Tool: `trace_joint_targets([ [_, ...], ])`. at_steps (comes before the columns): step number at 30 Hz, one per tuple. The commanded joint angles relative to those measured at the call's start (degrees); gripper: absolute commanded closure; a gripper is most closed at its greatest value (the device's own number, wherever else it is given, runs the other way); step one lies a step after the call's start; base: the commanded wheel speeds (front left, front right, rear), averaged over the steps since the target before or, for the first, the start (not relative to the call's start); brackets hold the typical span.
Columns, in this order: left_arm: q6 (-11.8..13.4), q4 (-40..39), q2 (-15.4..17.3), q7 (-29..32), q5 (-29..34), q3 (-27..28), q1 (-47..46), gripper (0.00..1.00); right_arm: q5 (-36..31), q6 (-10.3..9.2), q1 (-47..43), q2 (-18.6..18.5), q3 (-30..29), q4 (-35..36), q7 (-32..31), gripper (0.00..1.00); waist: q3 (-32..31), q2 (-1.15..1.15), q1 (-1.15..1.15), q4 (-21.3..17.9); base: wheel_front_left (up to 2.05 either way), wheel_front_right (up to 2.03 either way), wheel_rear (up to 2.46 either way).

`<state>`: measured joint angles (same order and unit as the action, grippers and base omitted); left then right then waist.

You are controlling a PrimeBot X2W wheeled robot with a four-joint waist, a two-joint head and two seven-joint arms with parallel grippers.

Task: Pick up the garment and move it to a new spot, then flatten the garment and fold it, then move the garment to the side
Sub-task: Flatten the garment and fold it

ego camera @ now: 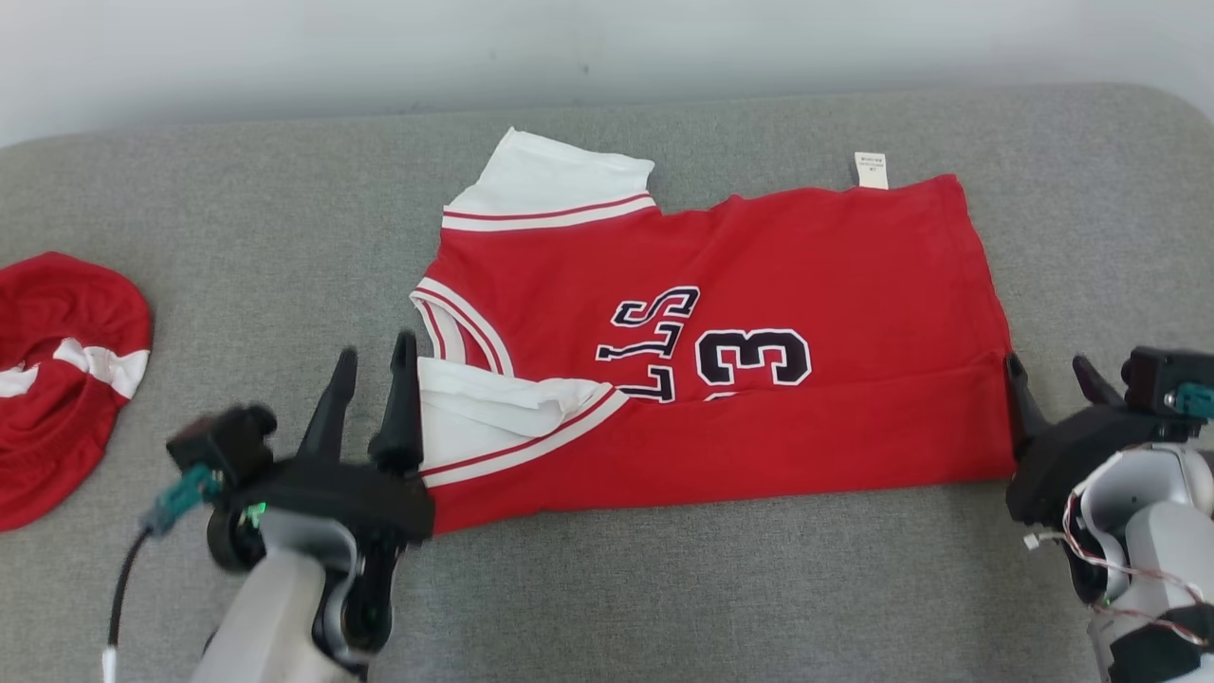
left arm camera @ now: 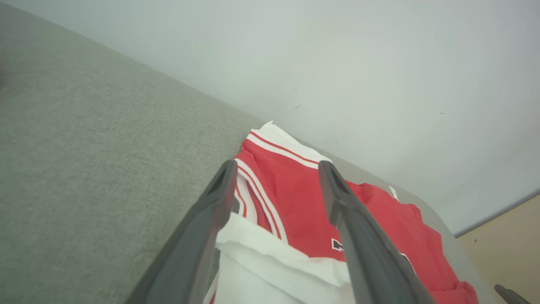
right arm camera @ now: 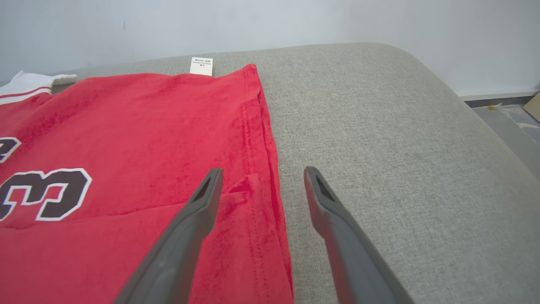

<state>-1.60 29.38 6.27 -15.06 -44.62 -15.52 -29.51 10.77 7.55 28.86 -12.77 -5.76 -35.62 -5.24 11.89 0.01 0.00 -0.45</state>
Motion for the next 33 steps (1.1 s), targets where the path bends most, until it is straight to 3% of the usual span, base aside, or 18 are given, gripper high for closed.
trace_joint_targets([
  [1, 0.06, -0.14, 0.11, -0.08, 0.95, 0.4, 2.2, 0.0, -0.38, -0.12, -1.35, -0.09, -0.19, 0.15, -0.07, 0.0, -0.52, -0.01, 0.0, 0.11, 0.0, 0.0, 0.0],
  [6, 1.57, -4.19, 0.1, -0.1, 10.41, 2.98, 10.02, 0.0, -0.58, -0.12, -5.34, 0.53, -1.7, 3.22, -0.58, 0.0, -1.36, -0.01, 0.0, -0.19, 0.0, 0.0, 0.0],
  [10, 2.6, -3.17, 0.31, -0.11, 15.65, 1.57, 14.13, 0.0, -1.17, -0.12, -7.66, 1.23, -3.24, 4.33, -2.11, 0.0, -1.31, -0.01, 0.0, -0.43, 0.0, 0.0, 0.0],
  [25, 5.69, 4.98, -1.31, 0.67, 18.09, -1.31, 11.29, 0.0, -3.02, -0.12, -6.77, 3.68, -6.11, 2.52, -9.06, 0.0, 0.07, -0.01, 0.0, 0.73, 0.0, 0.0, 0.0],
  [30, 4.42, 7.69, -1.64, 4.1, 18.15, -3.37, 9.29, 0.0, -2.27, -0.12, -5.71, 4.04, -6.39, 0.03, -13.05, 0.0, 0.53, -0.01, 0.0, 0.86, 0.0, 0.0, 0.0],
  [31, 3.79, 8.17, -1.77, 4.89, 17.93, -3.83, 8.99, 0.24, -2.08, -0.12, -5.51, 4.1, -6.48, -0.27, -13.51, 0.0, 0.63, -0.01, 0.0, 0.87, 0.0, 0.0, 0.0],
  [32, 3.45, 8.67, -1.87, 5.45, 17.92, -4.31, 8.65, 0.59, -2.08, -0.12, -5.27, 4.16, -6.59, -0.45, -13.84, 0.0, 0.75, -0.01, 0.0, 0.89, 0.0, 0.0, 0.0],
  [33, 3.12, 8.98, -1.96, 5.89, 17.88, -4.66, 8.39, 1.0, -2.09, -0.12, -5.04, 4.21, -6.76, -0.57, -13.9, 0.44, 0.85, -0.01, 0.0, 0.91, 0.0, 0.0, 0.0],
])
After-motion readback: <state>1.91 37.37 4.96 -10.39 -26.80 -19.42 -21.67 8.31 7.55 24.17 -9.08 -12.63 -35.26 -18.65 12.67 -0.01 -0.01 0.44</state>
